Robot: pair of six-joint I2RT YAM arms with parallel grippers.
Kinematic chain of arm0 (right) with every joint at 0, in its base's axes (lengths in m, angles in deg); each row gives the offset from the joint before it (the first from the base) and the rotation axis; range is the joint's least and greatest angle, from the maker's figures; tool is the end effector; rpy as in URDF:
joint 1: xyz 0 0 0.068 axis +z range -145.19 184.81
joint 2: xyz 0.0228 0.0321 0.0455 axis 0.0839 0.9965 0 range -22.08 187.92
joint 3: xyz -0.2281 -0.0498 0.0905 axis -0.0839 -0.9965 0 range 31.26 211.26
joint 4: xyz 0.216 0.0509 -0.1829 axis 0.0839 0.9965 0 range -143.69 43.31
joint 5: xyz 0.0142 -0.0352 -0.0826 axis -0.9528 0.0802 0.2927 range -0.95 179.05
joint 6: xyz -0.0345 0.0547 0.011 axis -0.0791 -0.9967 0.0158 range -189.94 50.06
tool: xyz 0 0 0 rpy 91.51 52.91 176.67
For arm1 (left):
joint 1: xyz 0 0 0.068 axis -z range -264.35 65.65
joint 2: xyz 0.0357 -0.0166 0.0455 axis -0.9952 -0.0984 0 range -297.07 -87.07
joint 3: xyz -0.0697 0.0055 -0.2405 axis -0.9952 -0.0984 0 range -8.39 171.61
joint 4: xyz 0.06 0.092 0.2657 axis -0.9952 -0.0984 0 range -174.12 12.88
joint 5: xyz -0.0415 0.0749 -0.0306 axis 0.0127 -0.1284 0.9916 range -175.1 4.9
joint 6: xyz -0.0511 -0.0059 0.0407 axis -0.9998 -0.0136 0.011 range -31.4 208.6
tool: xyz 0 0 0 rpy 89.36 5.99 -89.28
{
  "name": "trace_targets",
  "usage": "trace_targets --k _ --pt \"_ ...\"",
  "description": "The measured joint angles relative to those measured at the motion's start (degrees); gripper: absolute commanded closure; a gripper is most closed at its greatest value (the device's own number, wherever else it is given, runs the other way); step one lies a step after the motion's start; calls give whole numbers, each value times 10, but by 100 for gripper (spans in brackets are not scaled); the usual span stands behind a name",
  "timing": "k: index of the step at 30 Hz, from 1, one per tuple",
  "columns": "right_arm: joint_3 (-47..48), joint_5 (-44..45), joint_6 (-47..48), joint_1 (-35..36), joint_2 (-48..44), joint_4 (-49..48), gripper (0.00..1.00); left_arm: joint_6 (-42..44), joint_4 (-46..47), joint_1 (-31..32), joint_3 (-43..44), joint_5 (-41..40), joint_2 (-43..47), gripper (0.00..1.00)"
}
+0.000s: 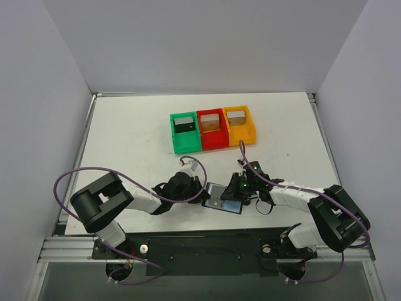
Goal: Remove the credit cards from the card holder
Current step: Remove the credit card from the card holder.
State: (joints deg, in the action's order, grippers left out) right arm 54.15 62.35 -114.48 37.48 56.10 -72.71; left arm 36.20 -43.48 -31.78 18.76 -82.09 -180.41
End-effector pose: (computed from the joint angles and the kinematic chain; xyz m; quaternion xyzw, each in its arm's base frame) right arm 0.2166 0.1665 0.0882 -0.0141 0.8741 0.4354 0.2151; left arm 0.1831 -0.2438 0.0612 0.0139 0.8766 -0.3951 0.2743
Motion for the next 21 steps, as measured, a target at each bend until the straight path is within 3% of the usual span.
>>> trace_targets --k 2,5,9,13,21 --pt "0 0 0 -1 -1 0 93 0 0 0 0 0 0 97" --pt "-2 -1 -1 -1 -3 -1 74 -2 0 0 0 0 -1 98" --pt "-5 -11 -5 -1 -9 -7 63 -6 5 1 0 -1 -4 97" --pt "-11 -15 -5 -1 -21 -10 64 -9 7 2 0 -3 -5 98" --pt "-36 -19 -4 -12 -47 -11 76 -10 7 2 0 -3 -5 98"
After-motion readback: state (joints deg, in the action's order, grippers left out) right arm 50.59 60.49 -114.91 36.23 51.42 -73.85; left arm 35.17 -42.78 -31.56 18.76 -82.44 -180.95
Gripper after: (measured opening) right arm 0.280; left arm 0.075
